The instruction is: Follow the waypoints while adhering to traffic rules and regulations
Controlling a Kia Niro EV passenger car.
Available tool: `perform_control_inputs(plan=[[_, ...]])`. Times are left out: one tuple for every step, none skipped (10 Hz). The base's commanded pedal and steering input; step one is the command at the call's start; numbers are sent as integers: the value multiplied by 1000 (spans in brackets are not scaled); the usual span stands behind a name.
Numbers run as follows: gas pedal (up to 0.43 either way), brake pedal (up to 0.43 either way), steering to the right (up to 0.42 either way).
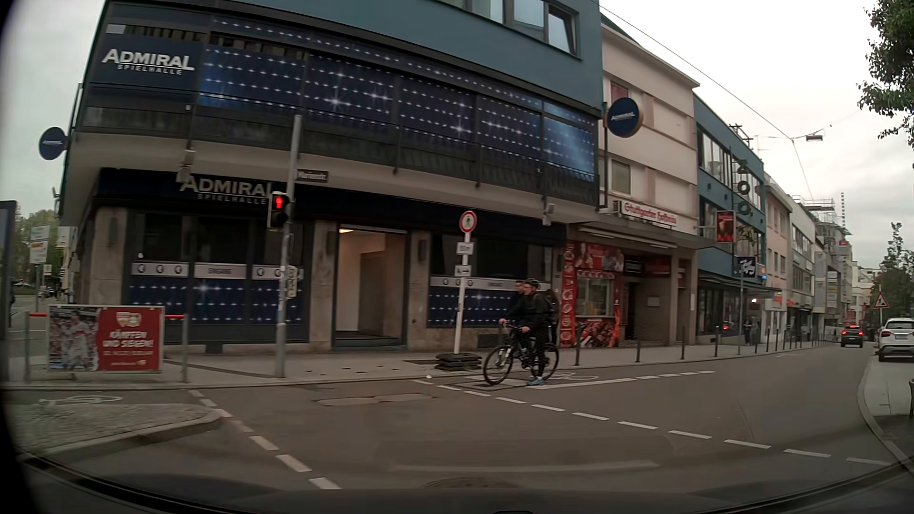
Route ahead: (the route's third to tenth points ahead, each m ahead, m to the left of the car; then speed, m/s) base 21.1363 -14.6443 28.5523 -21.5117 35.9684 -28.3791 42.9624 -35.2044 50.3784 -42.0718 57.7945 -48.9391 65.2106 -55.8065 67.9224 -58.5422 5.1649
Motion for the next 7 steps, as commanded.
perform_control_inputs(plan=[[87,0,429],[87,0,425],[110,0,413],[110,0,397],[110,0,374],[110,0,355],[118,0,331]])
